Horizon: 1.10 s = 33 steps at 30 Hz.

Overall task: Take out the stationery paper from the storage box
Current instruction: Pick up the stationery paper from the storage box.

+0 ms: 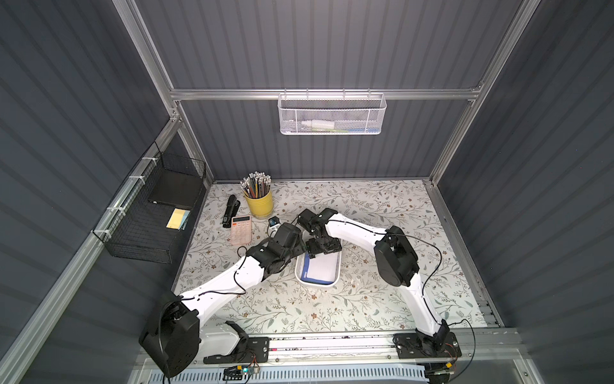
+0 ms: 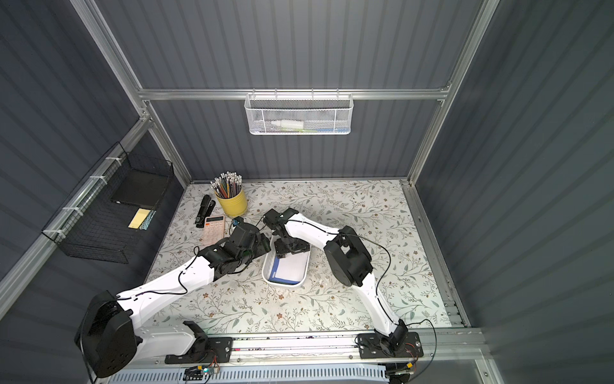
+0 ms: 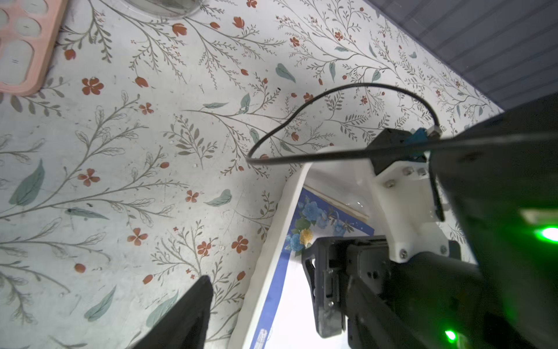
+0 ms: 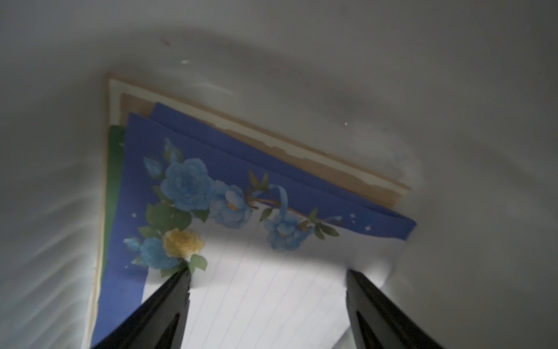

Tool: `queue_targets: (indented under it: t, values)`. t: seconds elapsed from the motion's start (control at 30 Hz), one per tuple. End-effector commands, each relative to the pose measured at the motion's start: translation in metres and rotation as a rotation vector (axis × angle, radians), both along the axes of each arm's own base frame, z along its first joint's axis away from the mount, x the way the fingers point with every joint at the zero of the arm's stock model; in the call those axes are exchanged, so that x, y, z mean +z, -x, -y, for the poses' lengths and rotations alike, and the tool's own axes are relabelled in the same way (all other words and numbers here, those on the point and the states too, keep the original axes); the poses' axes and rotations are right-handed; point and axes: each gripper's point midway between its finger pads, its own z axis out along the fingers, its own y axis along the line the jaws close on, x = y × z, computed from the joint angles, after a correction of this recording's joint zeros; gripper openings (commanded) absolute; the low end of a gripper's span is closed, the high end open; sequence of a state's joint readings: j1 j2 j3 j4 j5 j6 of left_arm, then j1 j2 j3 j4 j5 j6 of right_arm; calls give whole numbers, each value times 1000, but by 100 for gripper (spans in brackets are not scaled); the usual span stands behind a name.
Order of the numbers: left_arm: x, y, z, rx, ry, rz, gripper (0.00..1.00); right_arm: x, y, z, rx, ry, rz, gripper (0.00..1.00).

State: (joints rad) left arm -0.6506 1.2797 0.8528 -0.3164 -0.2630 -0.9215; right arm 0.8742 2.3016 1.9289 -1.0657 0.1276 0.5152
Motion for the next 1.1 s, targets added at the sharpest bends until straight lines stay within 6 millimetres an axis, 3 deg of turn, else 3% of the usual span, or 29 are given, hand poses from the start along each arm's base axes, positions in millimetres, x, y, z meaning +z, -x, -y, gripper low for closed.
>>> queue_targets:
  t: [0.0, 0.23, 0.47, 0.73, 0.9, 1.07]
  values:
    - [-8, 7, -12, 9, -40, -18, 73, 9, 6, 21, -57, 113, 10, 86]
    - [-18, 6, -5, -15, -20, -35, 73, 21, 6, 31, -87, 199, 49, 88]
    - [-19, 4, -1, -29, -25, -40, 73, -20, 27, 26, -96, 160, -76, 95]
    - [-20, 6, -3, -26, -28, -45, 73, -45, 38, 20, -195, -74, -163, 98]
    - [-22, 5, -3, -25, -38, -53, 73, -67, 55, 24, -228, -134, -232, 87]
    - [-25, 5, -3, -26, -38, -61, 73, -63, 51, 26, -217, -119, -208, 73]
